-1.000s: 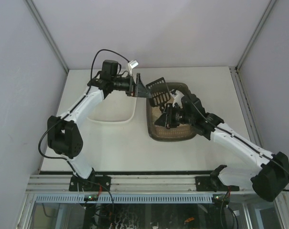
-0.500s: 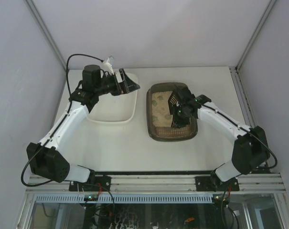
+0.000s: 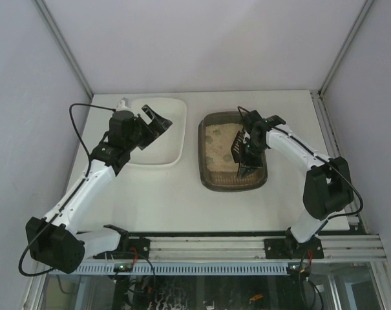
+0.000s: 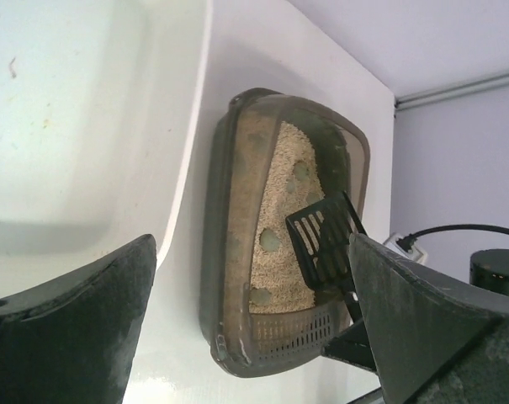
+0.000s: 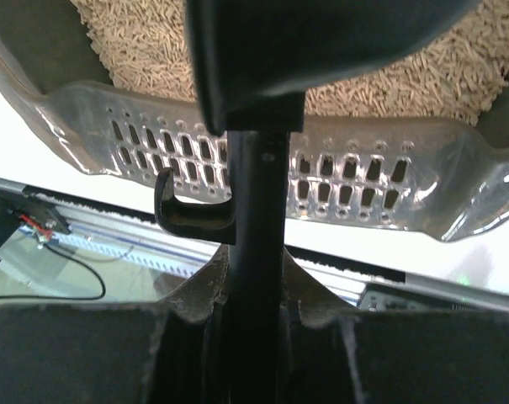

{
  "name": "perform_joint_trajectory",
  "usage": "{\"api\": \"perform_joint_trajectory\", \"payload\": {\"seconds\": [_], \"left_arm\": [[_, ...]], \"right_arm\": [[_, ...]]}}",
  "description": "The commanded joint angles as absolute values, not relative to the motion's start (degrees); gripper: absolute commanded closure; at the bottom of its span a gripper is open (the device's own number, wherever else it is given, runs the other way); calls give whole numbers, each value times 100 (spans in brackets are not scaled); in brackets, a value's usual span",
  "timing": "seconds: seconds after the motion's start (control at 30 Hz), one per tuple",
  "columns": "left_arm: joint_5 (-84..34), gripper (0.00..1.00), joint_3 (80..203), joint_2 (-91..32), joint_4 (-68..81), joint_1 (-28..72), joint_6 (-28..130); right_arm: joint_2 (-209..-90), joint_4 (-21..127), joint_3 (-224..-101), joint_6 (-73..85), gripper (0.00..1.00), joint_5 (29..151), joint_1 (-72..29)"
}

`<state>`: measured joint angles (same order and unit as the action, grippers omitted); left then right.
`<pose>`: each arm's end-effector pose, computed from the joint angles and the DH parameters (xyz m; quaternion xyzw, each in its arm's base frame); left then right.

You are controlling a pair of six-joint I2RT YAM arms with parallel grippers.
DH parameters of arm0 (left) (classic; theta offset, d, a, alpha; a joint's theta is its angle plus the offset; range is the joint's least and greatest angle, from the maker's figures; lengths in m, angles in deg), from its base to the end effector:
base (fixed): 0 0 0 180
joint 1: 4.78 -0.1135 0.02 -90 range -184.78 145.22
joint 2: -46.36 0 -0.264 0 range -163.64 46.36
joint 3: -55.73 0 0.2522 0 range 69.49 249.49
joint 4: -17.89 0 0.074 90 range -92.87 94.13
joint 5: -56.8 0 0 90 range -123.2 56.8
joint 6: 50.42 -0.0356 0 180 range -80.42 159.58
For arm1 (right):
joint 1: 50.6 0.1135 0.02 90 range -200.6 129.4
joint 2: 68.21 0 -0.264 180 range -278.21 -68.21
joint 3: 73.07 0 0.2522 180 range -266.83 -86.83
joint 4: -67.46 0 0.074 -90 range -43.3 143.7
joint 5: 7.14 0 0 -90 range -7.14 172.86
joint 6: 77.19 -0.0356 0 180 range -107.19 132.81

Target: Clean the litter box

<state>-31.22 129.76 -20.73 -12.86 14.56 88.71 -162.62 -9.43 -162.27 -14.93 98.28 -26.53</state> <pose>0.2523 -0.0899 0.3429 -0.2062 0.8119 -0.3191 0.4432 0.2758 0.1336 0.2465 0.0224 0.9884 0.1502 0.0029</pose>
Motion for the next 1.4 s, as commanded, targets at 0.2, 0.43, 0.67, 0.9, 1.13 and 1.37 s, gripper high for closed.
{"api": "perform_joint_trajectory", "payload": {"seconds": [0.2,0.43,0.67,0.9,1.13,1.37], "left_arm": [[-3614,0,12882,-2487,-1326,1645,9724],[-2870,0,13962,-3715,-2428,1985,9334],[-2829,0,14289,-4226,-2836,2261,9102],[-2761,0,14476,-4413,-2856,2482,8891],[-3064,0,15172,-4424,-3563,2448,7623],[-2765,0,15145,-3861,-4495,1714,6275]], "right_arm": [[-16683,-2390,-17261,-1433,100,9848,-2789],[-16981,-2625,-17319,-1453,100,9760,-2590],[-17183,-2508,-17327,-1450,100,9866,-2471],[-17708,-1993,-17443,-1451,100,10566,-2331],[-18066,-1362,-17569,-1507,100,11363,-2436],[-17980,-967,-17437,-1589,100,11617,-2675]]}}
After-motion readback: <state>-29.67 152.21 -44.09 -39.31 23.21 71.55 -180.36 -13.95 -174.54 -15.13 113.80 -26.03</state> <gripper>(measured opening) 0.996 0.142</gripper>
